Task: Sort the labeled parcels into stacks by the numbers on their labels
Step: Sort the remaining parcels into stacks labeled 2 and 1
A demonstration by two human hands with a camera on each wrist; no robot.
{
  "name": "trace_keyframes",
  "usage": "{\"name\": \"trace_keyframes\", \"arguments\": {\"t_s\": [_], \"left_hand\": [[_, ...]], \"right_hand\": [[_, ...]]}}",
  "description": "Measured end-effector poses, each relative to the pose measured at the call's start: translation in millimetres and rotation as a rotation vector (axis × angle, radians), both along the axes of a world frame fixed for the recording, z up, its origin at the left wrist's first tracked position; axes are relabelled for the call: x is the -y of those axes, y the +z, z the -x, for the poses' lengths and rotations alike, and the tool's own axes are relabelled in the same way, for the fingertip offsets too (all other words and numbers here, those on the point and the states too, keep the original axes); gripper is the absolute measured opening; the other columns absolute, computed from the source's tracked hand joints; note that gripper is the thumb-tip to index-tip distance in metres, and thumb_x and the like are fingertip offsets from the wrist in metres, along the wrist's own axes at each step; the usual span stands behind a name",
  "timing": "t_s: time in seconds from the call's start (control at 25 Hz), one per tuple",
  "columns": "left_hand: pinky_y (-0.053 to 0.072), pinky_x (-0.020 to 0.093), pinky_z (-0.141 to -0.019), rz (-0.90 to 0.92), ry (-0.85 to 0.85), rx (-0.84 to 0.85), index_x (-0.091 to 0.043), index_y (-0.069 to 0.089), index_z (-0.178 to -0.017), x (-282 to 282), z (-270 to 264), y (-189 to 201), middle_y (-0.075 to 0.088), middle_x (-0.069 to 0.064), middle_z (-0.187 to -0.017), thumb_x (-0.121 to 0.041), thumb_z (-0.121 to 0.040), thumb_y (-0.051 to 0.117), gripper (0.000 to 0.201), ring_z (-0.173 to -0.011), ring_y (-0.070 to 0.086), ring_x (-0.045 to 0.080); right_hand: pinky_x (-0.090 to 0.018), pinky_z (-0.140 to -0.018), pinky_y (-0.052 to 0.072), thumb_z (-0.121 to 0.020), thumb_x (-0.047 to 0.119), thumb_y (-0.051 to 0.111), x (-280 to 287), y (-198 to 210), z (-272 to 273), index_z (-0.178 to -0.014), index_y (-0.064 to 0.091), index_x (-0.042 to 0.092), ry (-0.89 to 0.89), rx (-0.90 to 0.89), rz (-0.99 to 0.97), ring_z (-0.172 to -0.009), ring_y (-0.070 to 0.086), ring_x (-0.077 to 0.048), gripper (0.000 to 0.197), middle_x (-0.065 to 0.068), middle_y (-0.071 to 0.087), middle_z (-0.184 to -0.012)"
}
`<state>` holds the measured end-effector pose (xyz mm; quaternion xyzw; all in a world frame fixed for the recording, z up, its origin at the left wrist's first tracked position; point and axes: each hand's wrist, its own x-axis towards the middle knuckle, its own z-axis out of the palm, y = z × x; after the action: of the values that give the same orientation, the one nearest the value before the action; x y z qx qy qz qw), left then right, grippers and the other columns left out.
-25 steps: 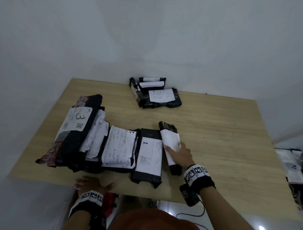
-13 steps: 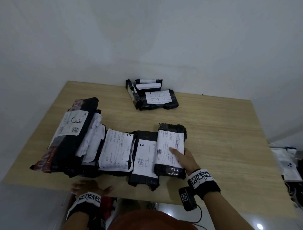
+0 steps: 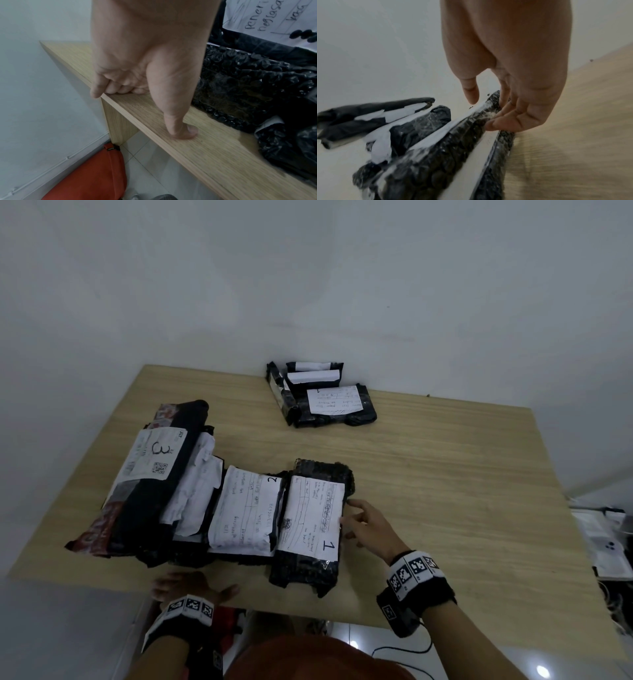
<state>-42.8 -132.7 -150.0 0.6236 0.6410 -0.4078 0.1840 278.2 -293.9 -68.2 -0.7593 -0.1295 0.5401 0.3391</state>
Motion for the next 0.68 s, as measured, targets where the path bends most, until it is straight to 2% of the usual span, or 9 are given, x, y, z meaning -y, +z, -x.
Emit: {"name": "trace_keyframes", "arguments": {"t_s": [0.16, 0.28, 0.44, 0.52, 0.6, 0.68], "left_hand": [[0.002, 0.064, -0.114, 0.012, -0.040, -0.024, -0.010, 0.010, -0.153, 3, -9, 8, -0.011, 0.037, -0.153, -0.096, -0.052, 0.042, 0.137, -0.141, -0.004, 0.055], [0.003, 0.064, -0.114, -0.002, -0.030, -0.028, -0.009, 0.005, -0.154, 3, -8, 4, -0.014, 0.036, -0.153, -0.098, -0.044, 0.044, 0.147, -0.141, -0.006, 0.054], [0.005, 0.064, -0.114, -0.046, -0.008, -0.064, -0.008, -0.003, -0.153, 9, -8, 0, -0.016, 0.036, -0.152, -0.099, -0.037, 0.048, 0.156, -0.141, -0.009, 0.054], [0.005, 0.063, -0.114, -0.064, -0.052, -0.108, -0.010, -0.003, -0.153, 16, -5, 6, -0.015, 0.036, -0.152, -0.097, -0.043, 0.048, 0.149, -0.141, -0.009, 0.054], [0.005, 0.062, -0.115, -0.084, -0.095, -0.119, -0.007, -0.005, -0.153, 23, 1, 15, -0.013, 0.037, -0.152, -0.094, -0.052, 0.047, 0.143, -0.142, -0.007, 0.053], [0.006, 0.060, -0.115, -0.104, -0.108, -0.106, -0.006, -0.005, -0.152, 27, 2, 23, -0.011, 0.036, -0.153, -0.093, -0.054, 0.047, 0.142, -0.143, -0.005, 0.052]], "right_hand": [[-0.021, -0.059, 0.049, -0.095, 0.028, 0.061, 7, 0, 0, -0.131, 0.047, 0.027, -0.030, 0.023, -0.019, -0.089, 0.068, -0.017, 0.038, -0.004, 0.066, -0.105], [-0.021, -0.061, 0.049, -0.096, 0.026, 0.059, 9, 1, -2, -0.127, 0.053, 0.023, 0.004, 0.047, -0.025, -0.085, 0.068, -0.016, 0.032, -0.005, 0.068, -0.102], [-0.020, -0.059, 0.046, -0.096, 0.019, 0.056, 20, 5, -12, -0.122, 0.055, 0.017, -0.129, 0.109, -0.024, -0.082, 0.067, -0.016, 0.025, -0.007, 0.068, -0.101], [-0.020, -0.060, 0.045, -0.096, 0.018, 0.056, 25, 9, -16, -0.119, 0.055, 0.019, -0.170, 0.122, -0.026, -0.085, 0.066, -0.016, 0.024, -0.006, 0.067, -0.102], [-0.023, -0.063, 0.046, -0.095, 0.020, 0.057, 29, 11, -23, -0.118, 0.056, 0.019, -0.178, 0.165, -0.021, -0.090, 0.066, -0.020, 0.023, -0.008, 0.066, -0.102], [-0.027, -0.067, 0.046, -0.094, 0.020, 0.058, 32, 13, -37, -0.117, 0.057, 0.018, -0.161, 0.246, -0.010, -0.092, 0.066, -0.024, 0.023, -0.005, 0.064, -0.097]]}}
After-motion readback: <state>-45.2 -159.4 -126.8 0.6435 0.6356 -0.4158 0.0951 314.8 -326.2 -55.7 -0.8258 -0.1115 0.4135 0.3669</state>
